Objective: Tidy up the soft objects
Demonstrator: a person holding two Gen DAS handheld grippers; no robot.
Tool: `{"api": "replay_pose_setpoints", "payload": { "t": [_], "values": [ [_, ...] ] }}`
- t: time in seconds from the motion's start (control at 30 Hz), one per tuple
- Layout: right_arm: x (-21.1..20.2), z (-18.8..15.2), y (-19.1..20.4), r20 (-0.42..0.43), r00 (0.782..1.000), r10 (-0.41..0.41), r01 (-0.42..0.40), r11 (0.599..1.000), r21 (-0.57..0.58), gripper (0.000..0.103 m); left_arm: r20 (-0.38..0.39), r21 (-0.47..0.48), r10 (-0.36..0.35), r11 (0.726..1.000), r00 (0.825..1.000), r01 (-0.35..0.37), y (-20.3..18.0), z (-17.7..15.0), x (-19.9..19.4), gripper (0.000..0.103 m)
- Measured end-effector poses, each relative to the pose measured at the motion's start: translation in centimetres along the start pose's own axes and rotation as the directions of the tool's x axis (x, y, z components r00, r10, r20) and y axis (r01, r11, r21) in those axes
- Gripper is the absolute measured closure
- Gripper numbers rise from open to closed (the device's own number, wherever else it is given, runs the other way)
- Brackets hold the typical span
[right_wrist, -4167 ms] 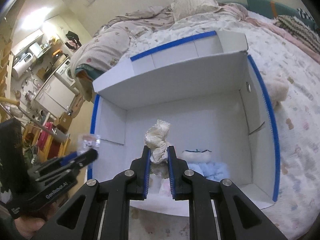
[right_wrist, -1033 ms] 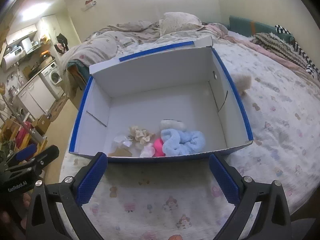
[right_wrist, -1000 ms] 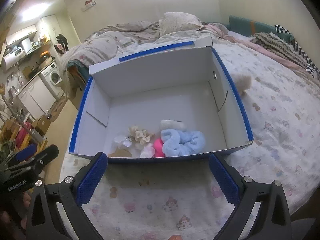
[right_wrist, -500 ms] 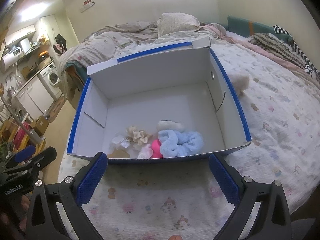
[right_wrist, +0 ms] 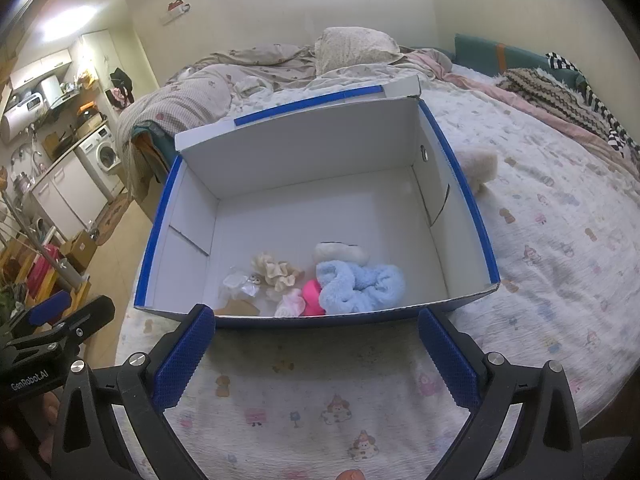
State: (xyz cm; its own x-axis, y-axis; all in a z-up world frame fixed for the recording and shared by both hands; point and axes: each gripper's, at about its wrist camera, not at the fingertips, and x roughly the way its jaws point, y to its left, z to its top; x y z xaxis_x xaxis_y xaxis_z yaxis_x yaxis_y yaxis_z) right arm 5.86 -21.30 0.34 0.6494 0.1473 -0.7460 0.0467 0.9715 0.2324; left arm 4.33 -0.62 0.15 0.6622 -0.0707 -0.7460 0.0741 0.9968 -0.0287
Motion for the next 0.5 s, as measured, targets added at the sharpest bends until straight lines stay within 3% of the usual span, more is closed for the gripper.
{"api": "replay_pose_setpoints", "payload": {
  "t": [0.5],
  "values": [
    [-0.05,0.02,0.05,0.007,1.000,0.007,-0.007,1.000,-0.009,0.000,-0.004,0.005,-0.024,1.000,1.000,0.024,-0.09,-0.12,0.10,0.000]
  ]
}}
